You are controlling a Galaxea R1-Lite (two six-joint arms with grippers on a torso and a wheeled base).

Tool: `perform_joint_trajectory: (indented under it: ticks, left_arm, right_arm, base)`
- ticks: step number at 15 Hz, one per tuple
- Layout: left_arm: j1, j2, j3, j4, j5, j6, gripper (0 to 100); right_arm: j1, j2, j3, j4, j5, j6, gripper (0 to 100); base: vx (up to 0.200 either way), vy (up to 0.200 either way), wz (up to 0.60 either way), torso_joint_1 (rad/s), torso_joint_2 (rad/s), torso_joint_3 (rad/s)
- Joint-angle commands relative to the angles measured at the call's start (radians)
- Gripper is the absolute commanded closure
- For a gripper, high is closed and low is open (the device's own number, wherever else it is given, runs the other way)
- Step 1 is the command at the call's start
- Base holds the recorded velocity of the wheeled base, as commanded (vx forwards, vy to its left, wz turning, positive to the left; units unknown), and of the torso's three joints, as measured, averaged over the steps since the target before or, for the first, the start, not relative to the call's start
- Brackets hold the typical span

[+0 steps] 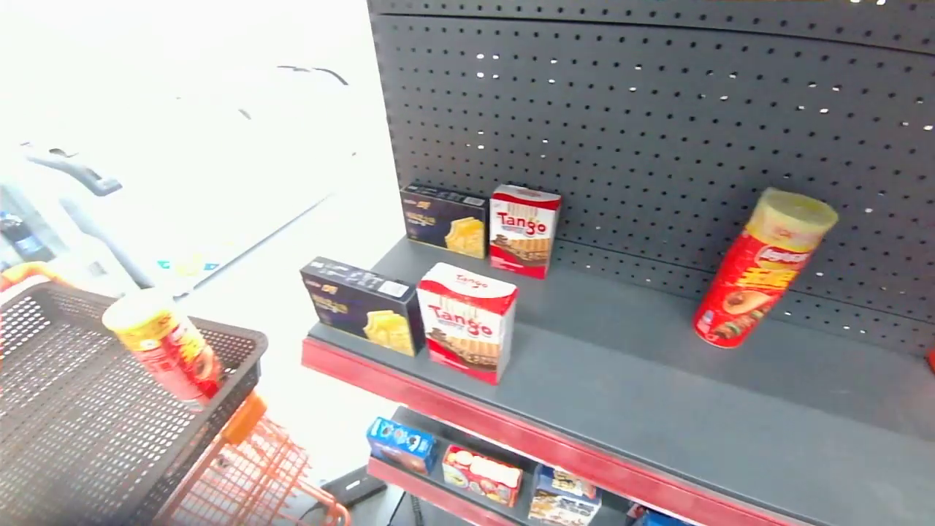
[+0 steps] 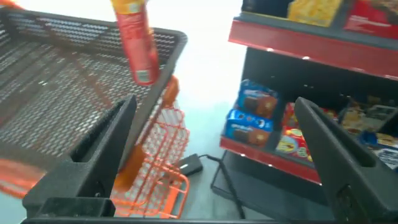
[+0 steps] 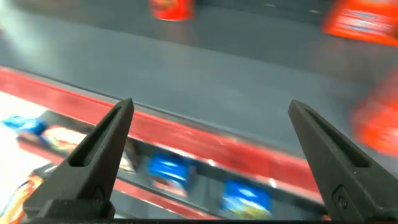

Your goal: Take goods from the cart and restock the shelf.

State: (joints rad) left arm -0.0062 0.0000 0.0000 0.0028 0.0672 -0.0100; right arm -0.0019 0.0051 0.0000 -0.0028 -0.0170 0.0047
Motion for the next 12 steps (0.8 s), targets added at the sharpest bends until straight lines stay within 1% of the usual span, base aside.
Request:
perform_joint_trajectory:
  ticks: [1,11,12]
  left_arm:
    - [0.0,0.0,0.0,0.0,0.0,-0.001,0]
    - [0.0,0.0,0.0,0.0,-0.004,0.001,0]
    - [0.0,0.0,-0.003,0.003,0.008,0.001,0]
  right_arm:
    - [0.0,0.001,0.0,-0.002,-0.001,0.0,0]
    - [0.0,0.001,0.0,-0.002,-0.001,0.001,0]
    - [0.002,0.001,0.0,-0.002,-0.001,0.001,0]
  base:
    - [0.0,0.0,0.6,0.007,0.0,0.007]
    - [0.0,0.0,0.0,0.0,0.0,0.0]
    - [0.0,0.0,0.0,0.0,0.0,0.0]
